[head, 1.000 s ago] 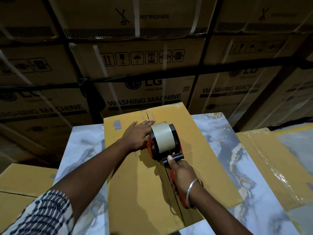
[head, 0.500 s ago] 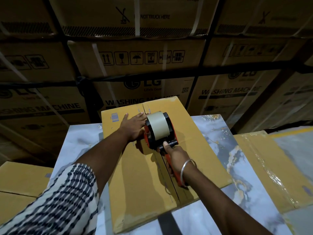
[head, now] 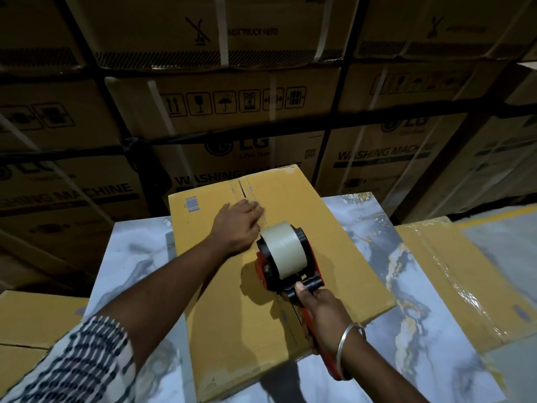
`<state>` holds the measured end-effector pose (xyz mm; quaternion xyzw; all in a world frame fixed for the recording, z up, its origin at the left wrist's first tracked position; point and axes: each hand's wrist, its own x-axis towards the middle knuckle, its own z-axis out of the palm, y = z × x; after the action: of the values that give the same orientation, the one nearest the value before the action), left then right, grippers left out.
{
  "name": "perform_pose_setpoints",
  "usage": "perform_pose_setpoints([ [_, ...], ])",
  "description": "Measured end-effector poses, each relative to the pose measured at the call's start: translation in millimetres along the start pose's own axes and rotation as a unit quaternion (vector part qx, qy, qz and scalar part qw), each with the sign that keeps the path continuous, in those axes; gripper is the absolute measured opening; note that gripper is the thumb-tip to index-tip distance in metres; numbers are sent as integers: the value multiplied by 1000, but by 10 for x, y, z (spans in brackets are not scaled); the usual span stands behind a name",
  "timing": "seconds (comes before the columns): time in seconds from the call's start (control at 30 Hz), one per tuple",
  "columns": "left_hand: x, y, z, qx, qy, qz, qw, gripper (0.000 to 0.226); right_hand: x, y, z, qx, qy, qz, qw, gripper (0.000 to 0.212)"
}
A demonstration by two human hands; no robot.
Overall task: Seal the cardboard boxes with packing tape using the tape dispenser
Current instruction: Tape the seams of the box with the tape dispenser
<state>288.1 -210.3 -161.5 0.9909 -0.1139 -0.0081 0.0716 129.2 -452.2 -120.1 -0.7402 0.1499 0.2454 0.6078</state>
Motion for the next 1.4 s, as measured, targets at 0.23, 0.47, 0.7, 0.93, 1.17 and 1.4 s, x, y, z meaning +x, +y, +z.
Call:
perform_pose_setpoints([
  [0.23, -139, 25, 41, 10, -105, 38, 994, 69, 55, -28, 41, 7, 8, -4, 1000, 48],
  [0.47, 92, -108, 8, 19, -109, 17, 994, 64, 431, -236, 87, -4, -18, -1, 1000, 54],
  [0.7, 239, -171, -58, 19, -121, 3, 992, 73, 432, -238, 13, -11, -16, 4, 1000, 69],
  [0.93, 262, -212, 2, 15, -102, 16, 995, 70, -191, -37, -171, 21, -30, 27, 999, 43],
  [1.17, -97, 147, 25, -28, -51, 86, 995, 64, -159, 16, -138, 28, -22, 10, 999, 47],
  [1.4, -216, 216, 127, 19, -116, 92, 989, 67, -156, 9, -104, 27, -15, 9, 999, 45],
])
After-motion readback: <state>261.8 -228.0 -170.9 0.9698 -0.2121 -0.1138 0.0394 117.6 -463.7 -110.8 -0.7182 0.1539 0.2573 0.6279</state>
